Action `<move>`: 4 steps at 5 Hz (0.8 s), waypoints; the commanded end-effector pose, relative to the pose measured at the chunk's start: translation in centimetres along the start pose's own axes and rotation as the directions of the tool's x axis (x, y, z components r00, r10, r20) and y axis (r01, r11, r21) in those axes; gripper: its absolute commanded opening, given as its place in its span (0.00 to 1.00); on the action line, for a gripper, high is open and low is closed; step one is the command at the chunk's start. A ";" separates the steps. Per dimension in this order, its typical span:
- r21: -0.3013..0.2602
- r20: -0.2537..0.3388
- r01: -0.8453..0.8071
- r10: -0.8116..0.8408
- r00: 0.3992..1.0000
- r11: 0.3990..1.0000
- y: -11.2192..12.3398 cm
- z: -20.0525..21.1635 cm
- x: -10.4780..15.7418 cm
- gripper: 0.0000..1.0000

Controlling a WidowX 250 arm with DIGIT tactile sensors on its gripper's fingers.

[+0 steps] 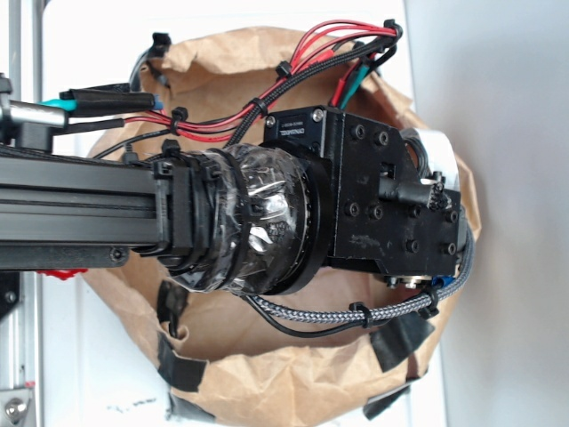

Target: Grab the white paper.

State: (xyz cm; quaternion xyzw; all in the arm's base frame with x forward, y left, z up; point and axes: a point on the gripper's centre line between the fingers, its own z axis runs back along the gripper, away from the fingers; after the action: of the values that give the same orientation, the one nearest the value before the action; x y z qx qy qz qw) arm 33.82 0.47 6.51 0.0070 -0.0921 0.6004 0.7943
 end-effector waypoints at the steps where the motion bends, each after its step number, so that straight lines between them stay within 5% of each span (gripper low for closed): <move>1: -0.028 0.084 0.023 -0.020 0.996 0.999 -1.1 -0.5 0.4 1.00; 3: 0.005 0.136 0.083 -0.083 0.987 0.997 -0.4 -1.3 -0.2 1.00; 4: -0.002 0.100 0.085 -0.085 0.991 0.996 -0.2 -0.2 0.4 0.00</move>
State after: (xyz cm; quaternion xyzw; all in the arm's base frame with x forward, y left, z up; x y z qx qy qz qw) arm 34.24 -0.44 4.12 0.0579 -0.1100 0.5605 0.8188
